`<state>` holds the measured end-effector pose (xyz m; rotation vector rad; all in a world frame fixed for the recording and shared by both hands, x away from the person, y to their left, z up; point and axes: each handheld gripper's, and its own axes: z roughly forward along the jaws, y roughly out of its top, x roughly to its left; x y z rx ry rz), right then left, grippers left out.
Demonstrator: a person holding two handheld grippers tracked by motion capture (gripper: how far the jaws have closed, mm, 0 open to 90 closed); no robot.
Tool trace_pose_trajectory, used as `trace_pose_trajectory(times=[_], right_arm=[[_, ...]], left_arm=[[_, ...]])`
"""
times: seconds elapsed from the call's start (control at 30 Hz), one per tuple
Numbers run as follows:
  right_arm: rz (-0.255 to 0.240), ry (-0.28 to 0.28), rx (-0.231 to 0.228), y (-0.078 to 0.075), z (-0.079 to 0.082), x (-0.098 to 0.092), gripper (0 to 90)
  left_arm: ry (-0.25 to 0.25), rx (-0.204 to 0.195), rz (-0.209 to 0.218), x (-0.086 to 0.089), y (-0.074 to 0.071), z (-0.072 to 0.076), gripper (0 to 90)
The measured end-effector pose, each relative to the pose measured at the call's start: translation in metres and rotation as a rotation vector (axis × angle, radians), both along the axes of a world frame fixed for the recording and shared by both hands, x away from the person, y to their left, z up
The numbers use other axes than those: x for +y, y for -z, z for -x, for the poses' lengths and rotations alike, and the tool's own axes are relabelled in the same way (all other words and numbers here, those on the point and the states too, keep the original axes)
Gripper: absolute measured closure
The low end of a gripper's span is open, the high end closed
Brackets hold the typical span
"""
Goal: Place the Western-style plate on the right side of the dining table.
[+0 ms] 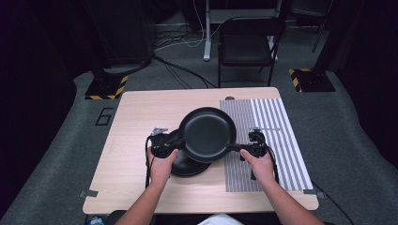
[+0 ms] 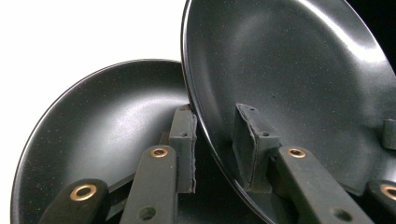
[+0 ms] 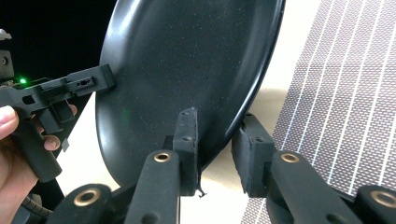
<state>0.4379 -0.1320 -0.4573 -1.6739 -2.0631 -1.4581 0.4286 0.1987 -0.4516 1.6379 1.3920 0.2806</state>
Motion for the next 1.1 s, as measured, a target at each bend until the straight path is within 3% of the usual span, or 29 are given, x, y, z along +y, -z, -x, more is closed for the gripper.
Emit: trace_pose_trajectory(times=[0.43,1.1], right_arm=[[0.012,0.013,-0.028,-0.004,0.002,-0.006,71.2],[0.008,0.052,-0.028,-0.005,0.004,-0.024,70.8]], left_arm=[[0.019,-0.002,0.002,-0.007,-0.003,-0.005,69.4],[0.066,0.001,0.003,-0.024,-0.006,-0.014,69.4]])
